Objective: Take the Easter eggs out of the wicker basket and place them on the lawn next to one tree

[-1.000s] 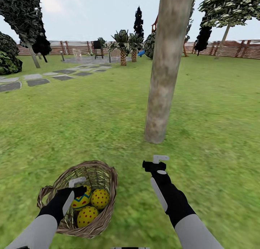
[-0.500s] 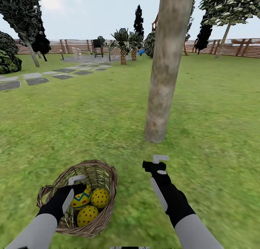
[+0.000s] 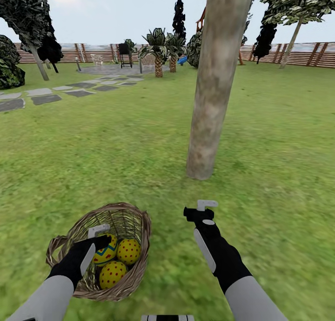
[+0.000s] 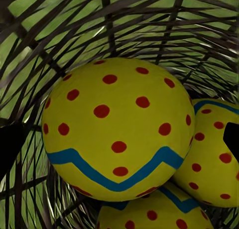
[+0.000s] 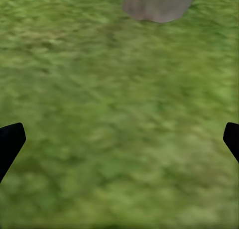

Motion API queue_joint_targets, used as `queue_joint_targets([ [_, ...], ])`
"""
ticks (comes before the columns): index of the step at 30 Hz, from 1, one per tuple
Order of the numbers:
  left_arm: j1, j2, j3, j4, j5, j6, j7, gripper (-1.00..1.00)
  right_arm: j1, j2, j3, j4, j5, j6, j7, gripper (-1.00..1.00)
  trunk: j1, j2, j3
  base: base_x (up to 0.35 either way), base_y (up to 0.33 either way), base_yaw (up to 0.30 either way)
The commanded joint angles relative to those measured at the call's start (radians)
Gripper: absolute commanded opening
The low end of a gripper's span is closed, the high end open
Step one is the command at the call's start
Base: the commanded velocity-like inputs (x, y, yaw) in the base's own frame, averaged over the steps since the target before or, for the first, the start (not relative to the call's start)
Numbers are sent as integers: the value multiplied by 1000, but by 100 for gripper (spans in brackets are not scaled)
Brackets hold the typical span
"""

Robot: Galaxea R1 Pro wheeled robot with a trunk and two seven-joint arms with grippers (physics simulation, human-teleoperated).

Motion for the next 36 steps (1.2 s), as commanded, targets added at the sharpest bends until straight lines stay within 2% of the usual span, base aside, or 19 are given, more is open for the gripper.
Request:
queue_joint_targets([
  [1, 0, 0, 1, -2, 2, 4, 2, 100, -1, -1, 3, -1, -10, 3, -9, 100, 0, 0, -1, 0, 0, 0],
  [3, 0, -1, 1, -2, 2, 3, 2, 100, -1, -1, 3, -1, -10, 3, -9, 100, 0, 0, -1, 0, 0, 0],
  [9, 0, -2, 1, -2, 2, 0, 3, 100, -1, -1, 3, -1, -10, 2, -9, 100, 3, -2, -24, 0, 0, 0],
  [30, -1, -8, 1, -30, 2, -2, -3, 100, 1, -1, 3, 0, -10, 1, -8, 100, 3, -2, -24, 0, 0, 0],
  [33, -1, -7, 1, -34, 3, -14, -6, 100, 1, -1, 3, 0, -10, 1, -8, 100, 3, -2, -24, 0, 0, 0],
  [36, -1, -6, 2, -36, 3, -41, -7, 100, 1, -1, 3, 0, -10, 0, -8, 100, 4, -2, -36, 0, 0, 0],
])
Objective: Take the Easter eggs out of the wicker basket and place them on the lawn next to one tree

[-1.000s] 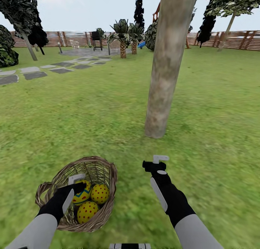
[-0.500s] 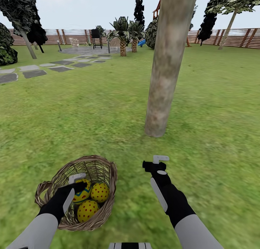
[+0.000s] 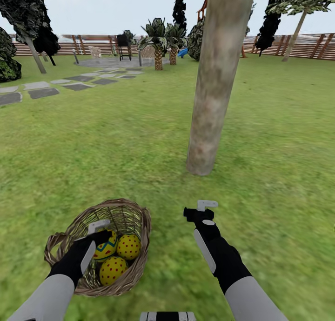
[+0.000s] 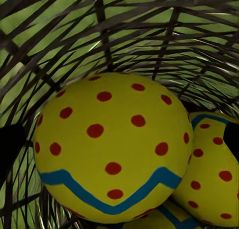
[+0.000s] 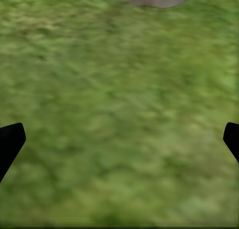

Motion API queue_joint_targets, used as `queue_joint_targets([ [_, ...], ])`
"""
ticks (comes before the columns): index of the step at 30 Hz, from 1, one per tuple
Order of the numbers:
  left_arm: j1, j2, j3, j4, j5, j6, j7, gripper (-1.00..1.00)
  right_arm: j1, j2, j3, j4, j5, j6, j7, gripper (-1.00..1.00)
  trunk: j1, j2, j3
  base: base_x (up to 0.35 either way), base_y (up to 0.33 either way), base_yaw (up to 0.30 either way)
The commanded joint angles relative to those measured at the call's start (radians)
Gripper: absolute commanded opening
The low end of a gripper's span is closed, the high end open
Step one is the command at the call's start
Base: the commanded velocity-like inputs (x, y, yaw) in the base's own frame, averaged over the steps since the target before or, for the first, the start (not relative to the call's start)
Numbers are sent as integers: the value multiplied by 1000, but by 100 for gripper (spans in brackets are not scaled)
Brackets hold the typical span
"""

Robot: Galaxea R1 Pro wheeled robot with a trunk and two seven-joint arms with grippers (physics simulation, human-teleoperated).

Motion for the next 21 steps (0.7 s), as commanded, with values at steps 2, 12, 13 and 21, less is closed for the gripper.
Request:
queue_joint_targets([
  [2, 0, 1, 0, -3, 2, -10, 2, 100, -1, -1, 3, -1, -9, 3, -9, 100, 0, -1, -5, 0, 0, 0],
  [12, 1, 1, 0, -6, 1, -26, 6, 100, 0, -1, 3, -1, -9, 2, -9, 100, 2, -2, -24, 0, 0, 0],
  [13, 1, 1, 0, -6, 1, -26, 6, 100, 0, -1, 3, 0, -9, 2, -9, 100, 3, -2, -28, 0, 0, 0],
  [21, 2, 1, 0, -6, 1, -27, 8, 100, 1, -1, 3, -1, -9, 2, -9, 100, 4, -3, -40, 0, 0, 0],
])
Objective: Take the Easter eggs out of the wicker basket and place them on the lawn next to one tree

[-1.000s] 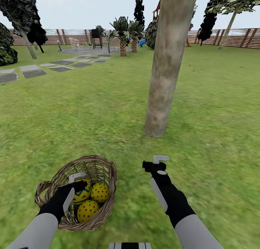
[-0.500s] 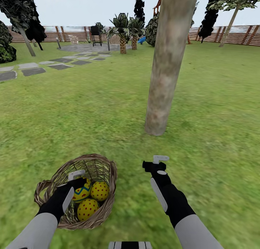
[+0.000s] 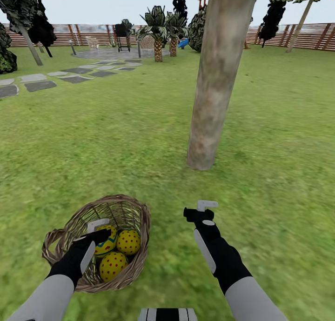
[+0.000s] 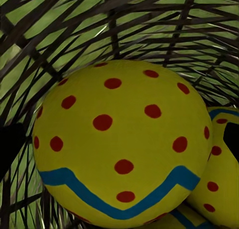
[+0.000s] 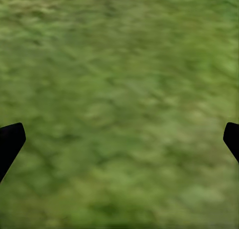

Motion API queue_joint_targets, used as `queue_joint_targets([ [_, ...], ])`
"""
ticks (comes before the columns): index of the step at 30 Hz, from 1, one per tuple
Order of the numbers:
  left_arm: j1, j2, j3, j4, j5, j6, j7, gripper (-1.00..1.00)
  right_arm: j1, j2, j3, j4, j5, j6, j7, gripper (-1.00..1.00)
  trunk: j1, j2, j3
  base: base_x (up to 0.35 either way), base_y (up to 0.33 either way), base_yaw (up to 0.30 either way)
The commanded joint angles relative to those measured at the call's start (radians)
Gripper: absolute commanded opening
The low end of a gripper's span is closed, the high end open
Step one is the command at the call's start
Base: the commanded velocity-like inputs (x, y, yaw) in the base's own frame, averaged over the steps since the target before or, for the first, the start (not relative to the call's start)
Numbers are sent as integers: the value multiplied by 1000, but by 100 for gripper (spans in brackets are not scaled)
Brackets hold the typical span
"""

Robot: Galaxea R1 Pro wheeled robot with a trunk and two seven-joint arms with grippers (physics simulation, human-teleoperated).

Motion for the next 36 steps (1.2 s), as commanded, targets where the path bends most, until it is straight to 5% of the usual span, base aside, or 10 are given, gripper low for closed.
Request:
queue_joint_targets([
  [1, 0, 0, 1, -2, 2, 6, 2, 100, -1, -1, 3, -1, -10, 3, -9, 100, 0, 0, -1, 0, 0, 0],
  [36, -2, -8, 1, -18, 2, 6, 8, 100, -1, -1, 3, -2, -10, 3, -9, 100, 4, -3, -39, 0, 0, 0],
])
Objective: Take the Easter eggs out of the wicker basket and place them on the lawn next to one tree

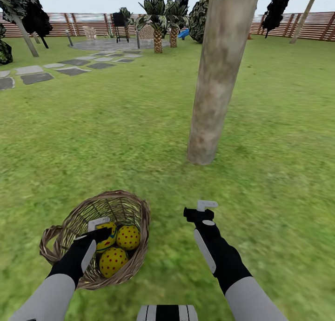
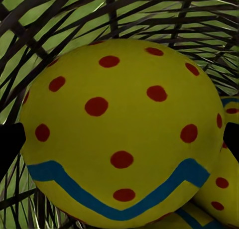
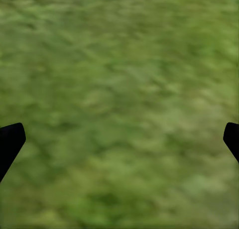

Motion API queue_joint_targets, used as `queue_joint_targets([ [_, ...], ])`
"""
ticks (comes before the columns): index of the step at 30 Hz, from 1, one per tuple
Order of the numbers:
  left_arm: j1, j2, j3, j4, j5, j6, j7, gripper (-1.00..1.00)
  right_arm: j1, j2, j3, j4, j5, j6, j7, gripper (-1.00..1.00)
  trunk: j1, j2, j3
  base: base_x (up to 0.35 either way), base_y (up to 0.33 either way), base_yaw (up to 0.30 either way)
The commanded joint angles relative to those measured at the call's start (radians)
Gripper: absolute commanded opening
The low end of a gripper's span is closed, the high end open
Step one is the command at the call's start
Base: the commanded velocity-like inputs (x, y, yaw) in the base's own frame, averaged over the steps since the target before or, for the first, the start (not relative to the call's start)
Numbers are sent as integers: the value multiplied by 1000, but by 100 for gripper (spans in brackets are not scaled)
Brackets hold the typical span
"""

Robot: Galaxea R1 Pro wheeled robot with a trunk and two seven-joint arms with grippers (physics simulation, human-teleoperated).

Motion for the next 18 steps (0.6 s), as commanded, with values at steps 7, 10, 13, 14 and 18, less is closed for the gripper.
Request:
queue_joint_targets([
  [7, -1, 0, 0, -2, 2, 6, 2, 100, -1, -1, 3, -1, -10, 3, -9, 100, 0, 0, -1, 0, 0, 0],
  [10, -1, 0, 0, -2, 2, 6, 2, 100, -1, -1, 3, -1, -10, 3, -9, 100, 1, -1, -12, 0, 0, 0],
  [13, -1, 0, 0, -2, 2, 6, 2, 100, -1, -1, 3, -1, -10, 3, -10, 100, 1, -1, -12, 0, 0, 0],
  [14, -1, 0, 0, -2, 2, 6, 2, 100, -1, -1, 3, -1, -10, 3, -10, 100, 1, -1, -12, 0, 0, 0],
  [18, -1, 0, -1, -1, 2, 6, 2, 100, -1, -1, 3, -1, -10, 3, -9, 100, 1, -1, -12, 0, 0, 0],
])
